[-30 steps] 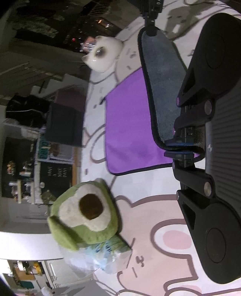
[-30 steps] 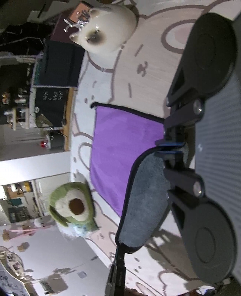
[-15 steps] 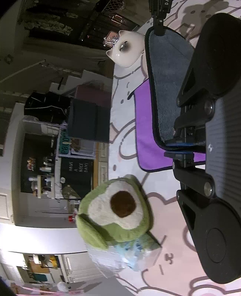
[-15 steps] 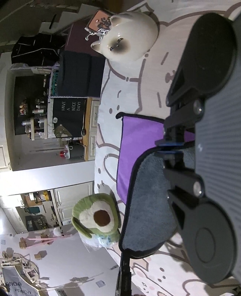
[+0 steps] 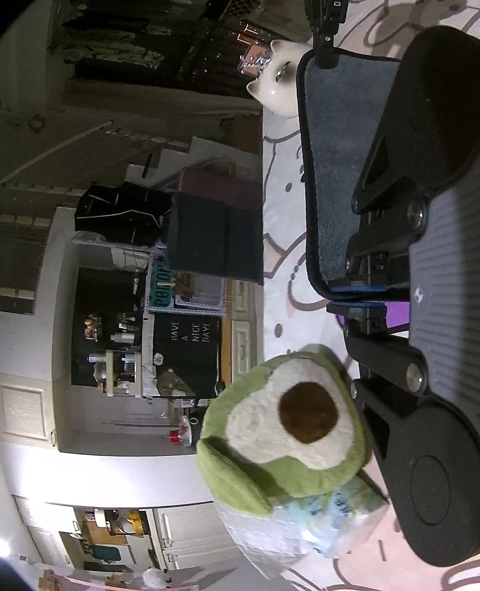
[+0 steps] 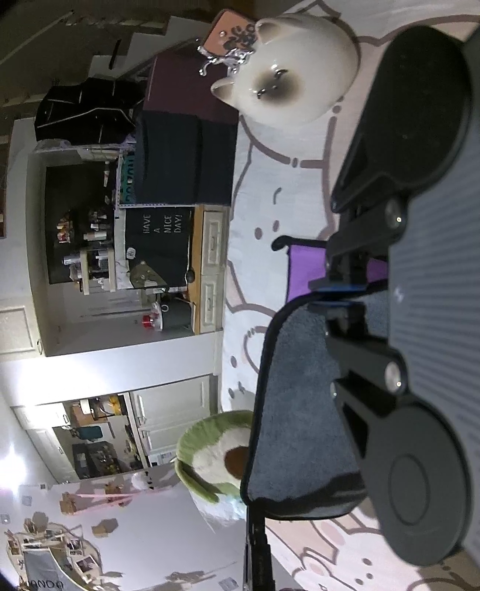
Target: Fold towel
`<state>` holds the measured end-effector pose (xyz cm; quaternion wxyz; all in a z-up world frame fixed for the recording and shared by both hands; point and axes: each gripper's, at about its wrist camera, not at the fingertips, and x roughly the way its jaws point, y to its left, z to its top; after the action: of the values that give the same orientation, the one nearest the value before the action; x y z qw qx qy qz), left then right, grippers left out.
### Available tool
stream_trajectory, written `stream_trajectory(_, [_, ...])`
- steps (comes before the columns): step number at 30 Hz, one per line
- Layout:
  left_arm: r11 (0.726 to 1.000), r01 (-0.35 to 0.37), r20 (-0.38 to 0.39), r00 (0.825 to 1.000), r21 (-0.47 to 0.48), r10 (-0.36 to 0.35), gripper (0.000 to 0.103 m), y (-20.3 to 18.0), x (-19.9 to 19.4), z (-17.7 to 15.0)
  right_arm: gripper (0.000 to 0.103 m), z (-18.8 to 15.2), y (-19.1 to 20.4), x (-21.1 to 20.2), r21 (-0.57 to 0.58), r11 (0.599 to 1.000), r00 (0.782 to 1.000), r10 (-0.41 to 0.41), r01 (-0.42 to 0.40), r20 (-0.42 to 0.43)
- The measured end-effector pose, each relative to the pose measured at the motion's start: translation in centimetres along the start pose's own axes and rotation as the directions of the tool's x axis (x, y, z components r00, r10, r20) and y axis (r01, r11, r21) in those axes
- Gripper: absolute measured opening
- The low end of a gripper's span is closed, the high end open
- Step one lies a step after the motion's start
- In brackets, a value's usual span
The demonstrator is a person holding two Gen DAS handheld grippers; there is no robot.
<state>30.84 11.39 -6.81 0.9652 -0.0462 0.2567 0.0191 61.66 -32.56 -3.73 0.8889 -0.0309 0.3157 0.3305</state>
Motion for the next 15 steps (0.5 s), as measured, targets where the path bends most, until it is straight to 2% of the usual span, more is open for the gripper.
stream_trajectory(15, [1.0,-0.016,-0.007,1.0,0.005,0.016,0.006,1.2,5.3,2.0,0.006,2.8,-1.3,5.3,0.027,0.999,0.999,-0.027,0.027,0.022])
